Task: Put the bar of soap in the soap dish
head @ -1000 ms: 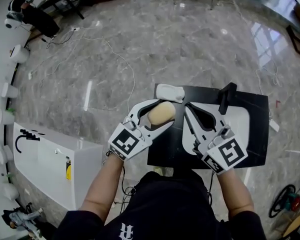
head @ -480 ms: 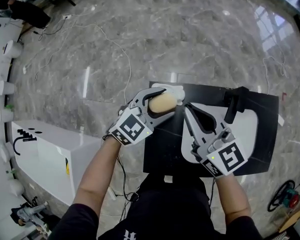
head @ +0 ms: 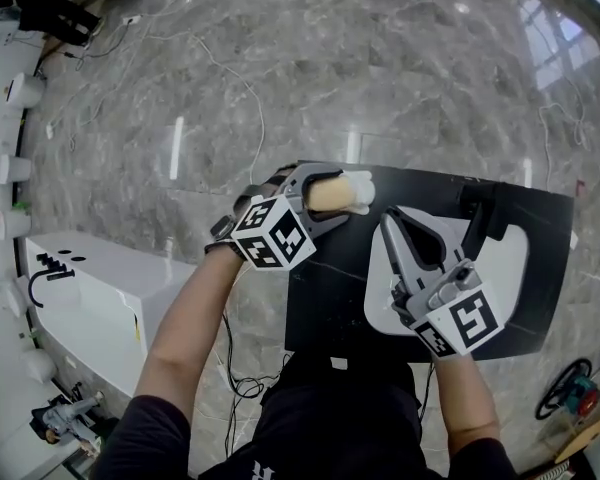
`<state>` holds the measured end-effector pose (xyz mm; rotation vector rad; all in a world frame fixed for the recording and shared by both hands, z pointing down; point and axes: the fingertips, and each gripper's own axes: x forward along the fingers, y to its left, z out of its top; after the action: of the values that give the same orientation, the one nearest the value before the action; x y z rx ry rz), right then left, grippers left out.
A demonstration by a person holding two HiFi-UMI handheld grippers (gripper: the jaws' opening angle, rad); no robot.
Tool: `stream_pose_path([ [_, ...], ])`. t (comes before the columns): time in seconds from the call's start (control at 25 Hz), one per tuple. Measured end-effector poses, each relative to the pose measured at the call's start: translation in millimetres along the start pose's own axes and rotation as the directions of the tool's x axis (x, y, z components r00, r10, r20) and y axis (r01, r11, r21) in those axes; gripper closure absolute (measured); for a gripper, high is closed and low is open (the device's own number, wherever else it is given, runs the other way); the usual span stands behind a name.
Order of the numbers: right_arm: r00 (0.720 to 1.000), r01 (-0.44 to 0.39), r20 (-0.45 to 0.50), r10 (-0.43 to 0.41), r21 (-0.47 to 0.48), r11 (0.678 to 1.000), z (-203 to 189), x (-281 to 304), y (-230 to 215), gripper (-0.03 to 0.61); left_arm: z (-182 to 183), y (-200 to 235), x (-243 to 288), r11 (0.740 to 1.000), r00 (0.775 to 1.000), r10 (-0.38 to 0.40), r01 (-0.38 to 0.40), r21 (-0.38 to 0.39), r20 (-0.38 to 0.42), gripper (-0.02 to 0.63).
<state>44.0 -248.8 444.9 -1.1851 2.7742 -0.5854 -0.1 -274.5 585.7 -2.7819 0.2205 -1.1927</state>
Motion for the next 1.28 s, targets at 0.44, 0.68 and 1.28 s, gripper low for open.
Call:
stream_pose_path([
  [0.44, 1.0, -0.011, -0.004, 0.011, 0.033, 0.999, -13, 4, -12, 0.569, -33, -8, 31, 0.987, 0.98, -0.08, 0.103, 0.12, -0.183, 0.322],
  [0.68, 1.0, -0.02, -0.006, 0.02, 0.04, 0.999, -12, 6, -14, 0.569, -44, -11, 40, 0.977, 0.959, -0.099, 0.145, 0.159, -0.265, 0.322],
  [1.28, 0.999, -0.049, -0.01, 0.05, 0.058, 0.997, -17, 3, -11, 0.569, -61, -15, 52, 0.975, 0.947, -0.11, 0.162, 0.153, -0.301, 0.321],
])
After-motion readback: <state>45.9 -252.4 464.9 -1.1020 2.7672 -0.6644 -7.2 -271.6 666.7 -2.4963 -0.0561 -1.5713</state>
